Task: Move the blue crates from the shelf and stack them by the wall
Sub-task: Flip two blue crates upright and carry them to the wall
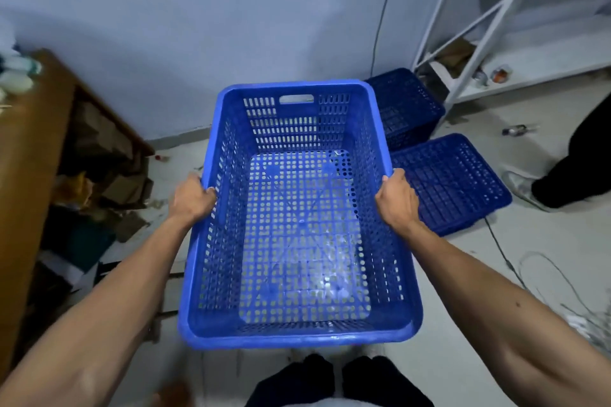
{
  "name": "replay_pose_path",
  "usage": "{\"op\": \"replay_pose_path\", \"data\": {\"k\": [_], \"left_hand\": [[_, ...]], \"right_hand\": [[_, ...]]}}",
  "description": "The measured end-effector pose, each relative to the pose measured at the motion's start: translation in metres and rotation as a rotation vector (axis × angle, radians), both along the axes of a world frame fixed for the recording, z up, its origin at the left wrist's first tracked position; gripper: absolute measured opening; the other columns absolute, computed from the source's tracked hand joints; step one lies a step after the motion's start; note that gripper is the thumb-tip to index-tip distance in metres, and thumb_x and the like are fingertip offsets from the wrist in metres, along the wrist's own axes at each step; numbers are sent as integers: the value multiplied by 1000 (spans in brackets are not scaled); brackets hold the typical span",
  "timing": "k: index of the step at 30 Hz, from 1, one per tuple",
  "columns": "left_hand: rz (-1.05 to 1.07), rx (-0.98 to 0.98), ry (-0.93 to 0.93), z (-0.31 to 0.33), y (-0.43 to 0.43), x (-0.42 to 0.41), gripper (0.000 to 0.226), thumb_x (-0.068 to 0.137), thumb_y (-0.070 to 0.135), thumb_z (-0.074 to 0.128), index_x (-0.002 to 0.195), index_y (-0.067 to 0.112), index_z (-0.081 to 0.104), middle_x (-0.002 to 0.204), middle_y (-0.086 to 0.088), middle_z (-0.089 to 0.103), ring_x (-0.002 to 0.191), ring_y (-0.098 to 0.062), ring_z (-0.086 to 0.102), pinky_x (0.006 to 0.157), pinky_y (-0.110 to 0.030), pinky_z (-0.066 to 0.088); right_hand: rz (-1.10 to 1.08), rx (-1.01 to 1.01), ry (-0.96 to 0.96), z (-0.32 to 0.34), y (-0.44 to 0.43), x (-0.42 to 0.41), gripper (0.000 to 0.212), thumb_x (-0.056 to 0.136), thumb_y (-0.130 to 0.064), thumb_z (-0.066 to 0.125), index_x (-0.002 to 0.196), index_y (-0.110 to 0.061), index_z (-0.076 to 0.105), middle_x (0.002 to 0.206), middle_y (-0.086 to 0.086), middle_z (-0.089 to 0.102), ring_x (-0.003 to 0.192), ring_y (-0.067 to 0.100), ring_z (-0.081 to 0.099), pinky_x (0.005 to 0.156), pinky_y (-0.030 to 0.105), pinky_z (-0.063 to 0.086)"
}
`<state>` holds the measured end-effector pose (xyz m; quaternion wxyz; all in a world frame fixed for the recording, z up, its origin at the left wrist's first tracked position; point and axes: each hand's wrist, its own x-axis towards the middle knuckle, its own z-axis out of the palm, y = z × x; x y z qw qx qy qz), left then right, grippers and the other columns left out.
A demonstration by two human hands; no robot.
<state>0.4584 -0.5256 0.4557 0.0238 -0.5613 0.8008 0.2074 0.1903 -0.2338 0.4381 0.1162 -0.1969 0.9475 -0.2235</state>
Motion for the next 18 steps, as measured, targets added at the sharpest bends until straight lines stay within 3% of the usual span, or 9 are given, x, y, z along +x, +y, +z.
{"op": "replay_pose_path", "data": {"k": [6,11,18], "left_hand": [[110,-14,-7,-4,-63,7,35,92,27,56,112,-2,57,113,-29,62,106,-46,58,88,-45,46],[215,20,-16,-15,-118,-16,35,93,29,58,112,0,53,113,-27,62,104,-44,59,85,-45,48],[379,99,-31,-36,-192,-68,37,94,32,57,112,0,50,112,-24,61,103,-44,59,85,-47,52]], "right_hand": [[118,-7,-13,-4,-99,-25,28,104,-24,36,118,-1,44,113,23,61,98,45,60,72,45,39],[227,-3,-13,-22,-185,-74,28,104,-24,35,118,-1,44,113,19,61,94,43,60,68,42,36],[370,57,-16,-43,-310,-156,27,103,-24,35,118,-3,44,113,20,62,96,44,61,76,47,44]]}}
